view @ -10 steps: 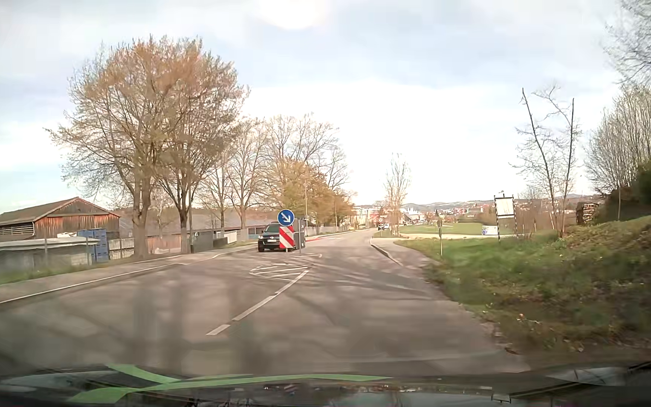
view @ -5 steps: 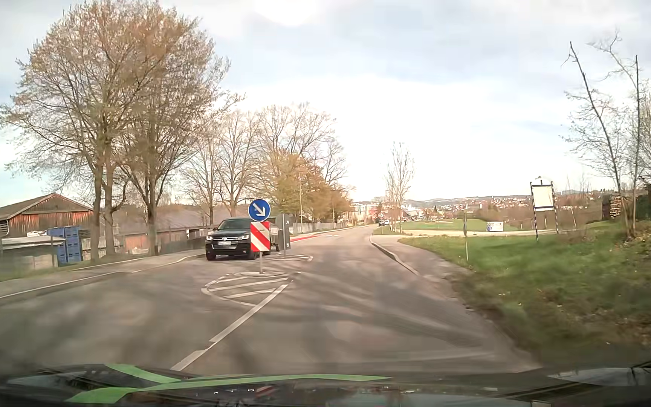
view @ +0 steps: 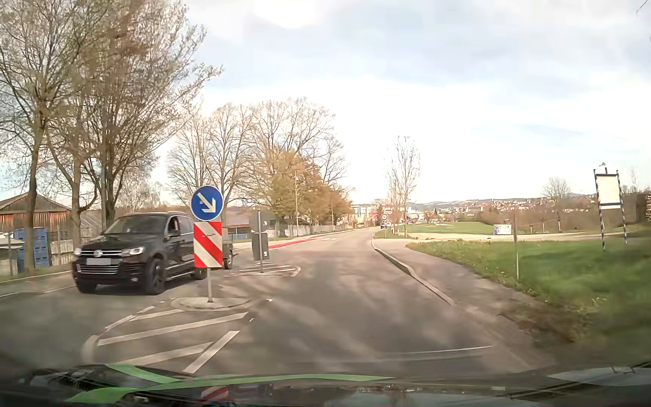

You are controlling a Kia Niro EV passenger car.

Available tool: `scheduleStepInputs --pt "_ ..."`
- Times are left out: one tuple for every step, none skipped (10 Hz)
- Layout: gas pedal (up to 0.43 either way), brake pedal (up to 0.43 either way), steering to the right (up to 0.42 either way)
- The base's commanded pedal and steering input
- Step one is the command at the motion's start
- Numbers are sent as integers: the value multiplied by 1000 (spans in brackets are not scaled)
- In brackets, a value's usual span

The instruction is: Follow the waypoints while adhering to traffic rules and regulations

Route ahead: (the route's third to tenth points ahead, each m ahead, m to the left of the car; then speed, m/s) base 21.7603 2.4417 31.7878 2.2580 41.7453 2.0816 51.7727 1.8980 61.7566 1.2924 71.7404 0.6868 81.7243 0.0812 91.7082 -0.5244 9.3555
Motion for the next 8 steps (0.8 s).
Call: scheduleStepInputs --pt "47 0 -5" --pt "47 0 -8" --pt "47 0 -11" --pt "47 0 -14" --pt "59 0 -15" --pt "130 0 -15" --pt "150 0 -15" --pt "150 0 -14"
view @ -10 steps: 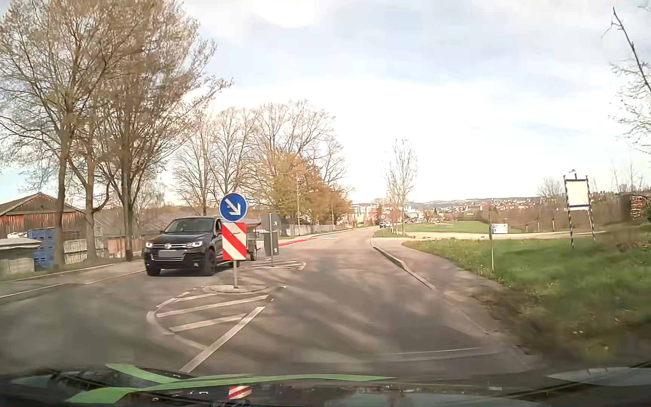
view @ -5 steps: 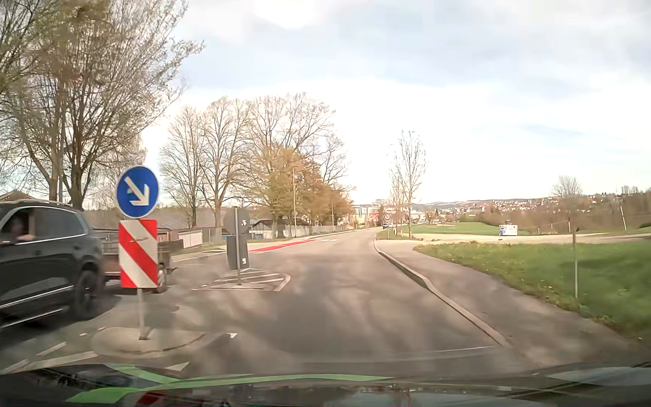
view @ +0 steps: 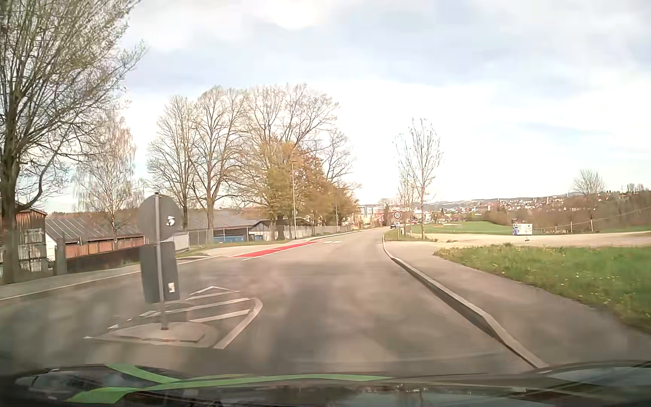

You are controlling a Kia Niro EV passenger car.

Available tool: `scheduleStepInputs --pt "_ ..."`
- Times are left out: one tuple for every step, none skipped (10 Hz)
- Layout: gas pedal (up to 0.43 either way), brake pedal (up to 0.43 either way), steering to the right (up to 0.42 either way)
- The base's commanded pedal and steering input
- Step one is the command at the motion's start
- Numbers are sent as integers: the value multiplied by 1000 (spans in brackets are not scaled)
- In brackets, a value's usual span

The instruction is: Follow the waypoints while adhering to traffic rules and regulations

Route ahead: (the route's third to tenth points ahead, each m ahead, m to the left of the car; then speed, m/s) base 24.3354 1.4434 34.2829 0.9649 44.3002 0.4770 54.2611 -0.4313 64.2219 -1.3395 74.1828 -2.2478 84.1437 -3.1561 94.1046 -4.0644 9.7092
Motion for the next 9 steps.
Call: scheduleStepInputs --pt "150 0 -14" --pt "150 0 -12" --pt "157 0 -10" --pt "157 0 -9" --pt "157 0 -9" --pt "150 0 -9" --pt "150 0 -9" --pt "150 0 -7" --pt "150 0 -3"
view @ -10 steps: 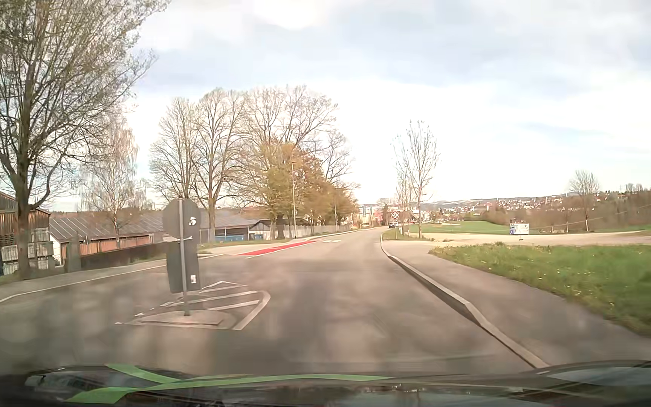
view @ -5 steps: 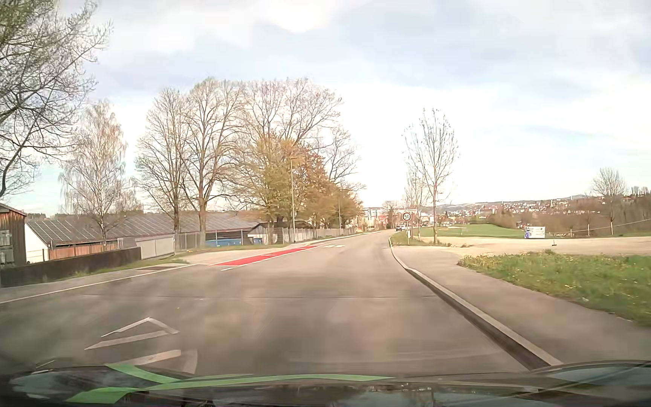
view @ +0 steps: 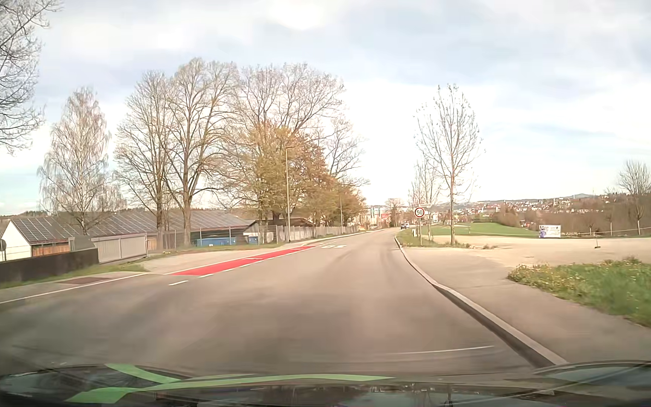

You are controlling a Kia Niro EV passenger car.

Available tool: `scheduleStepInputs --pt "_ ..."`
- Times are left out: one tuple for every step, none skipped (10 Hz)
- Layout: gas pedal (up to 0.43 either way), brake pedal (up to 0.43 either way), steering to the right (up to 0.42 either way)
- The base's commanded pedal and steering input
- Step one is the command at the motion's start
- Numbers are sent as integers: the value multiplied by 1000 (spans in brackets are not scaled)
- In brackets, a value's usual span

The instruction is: Follow the waypoints while adhering to traffic rules and regulations

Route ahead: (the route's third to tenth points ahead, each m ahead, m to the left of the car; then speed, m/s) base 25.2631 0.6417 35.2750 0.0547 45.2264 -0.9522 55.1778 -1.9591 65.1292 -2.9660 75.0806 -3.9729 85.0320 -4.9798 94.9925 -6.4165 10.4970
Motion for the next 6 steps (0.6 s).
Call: scheduleStepInputs --pt "150 0 0" --pt "150 0 0" --pt "150 0 0" --pt "150 0 3" --pt "150 0 4" --pt "130 0 5"
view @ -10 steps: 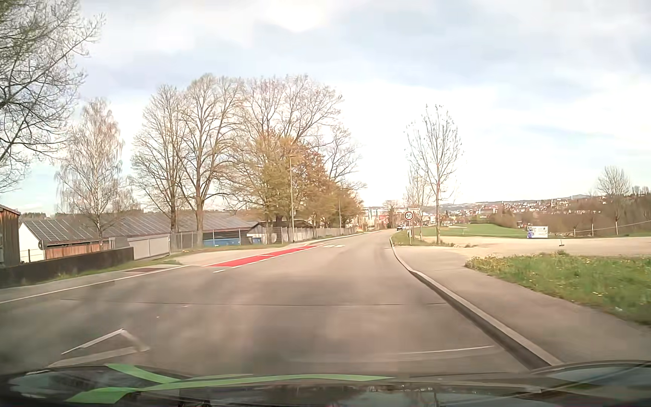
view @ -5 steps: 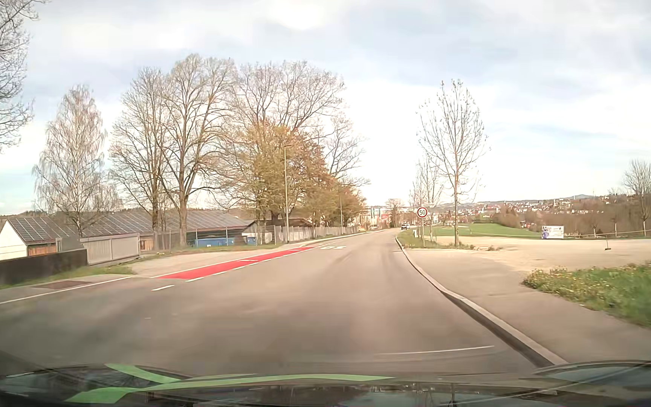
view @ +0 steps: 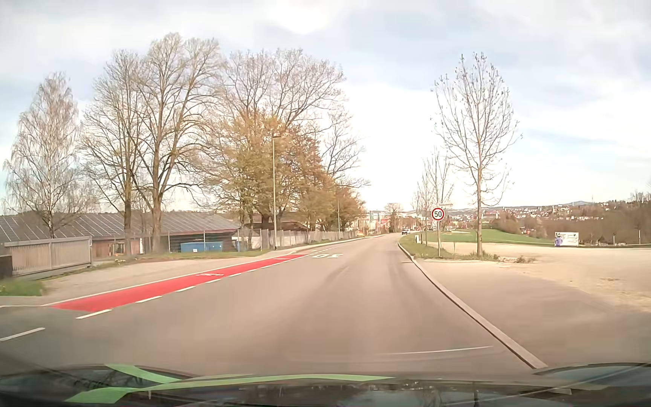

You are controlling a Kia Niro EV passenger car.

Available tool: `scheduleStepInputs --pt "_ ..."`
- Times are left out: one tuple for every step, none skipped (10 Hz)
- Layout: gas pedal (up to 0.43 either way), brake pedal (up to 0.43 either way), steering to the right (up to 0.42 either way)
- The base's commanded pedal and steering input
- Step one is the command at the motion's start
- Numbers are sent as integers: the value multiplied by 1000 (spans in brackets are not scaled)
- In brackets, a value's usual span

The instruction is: Follow the waypoints while adhering to traffic rules and regulations

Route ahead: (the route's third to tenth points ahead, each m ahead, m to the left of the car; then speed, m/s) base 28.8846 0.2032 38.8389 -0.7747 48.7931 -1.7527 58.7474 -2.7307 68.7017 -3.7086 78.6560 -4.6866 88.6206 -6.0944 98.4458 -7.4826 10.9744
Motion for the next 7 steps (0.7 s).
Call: scheduleStepInputs --pt "130 0 5" --pt "130 0 6" --pt "130 0 6" --pt "130 0 7" --pt "130 0 10" --pt "110 0 16" --pt "98 0 20"
